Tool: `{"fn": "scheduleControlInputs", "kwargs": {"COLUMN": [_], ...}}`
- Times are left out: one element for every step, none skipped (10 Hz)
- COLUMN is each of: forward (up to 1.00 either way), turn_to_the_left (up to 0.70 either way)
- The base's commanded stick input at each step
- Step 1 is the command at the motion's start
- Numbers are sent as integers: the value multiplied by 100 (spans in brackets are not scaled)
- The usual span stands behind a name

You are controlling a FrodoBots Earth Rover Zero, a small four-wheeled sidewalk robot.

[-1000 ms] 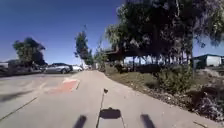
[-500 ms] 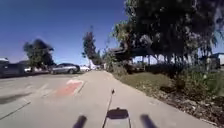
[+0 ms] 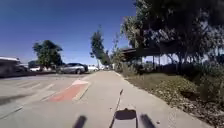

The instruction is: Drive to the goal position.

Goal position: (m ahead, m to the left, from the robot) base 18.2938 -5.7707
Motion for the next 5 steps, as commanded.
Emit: {"fn": "scheduleControlInputs", "kwargs": {"forward": [100, 100, 100, 100, 100], "turn_to_the_left": [0, 0, 11, 29, 25]}}
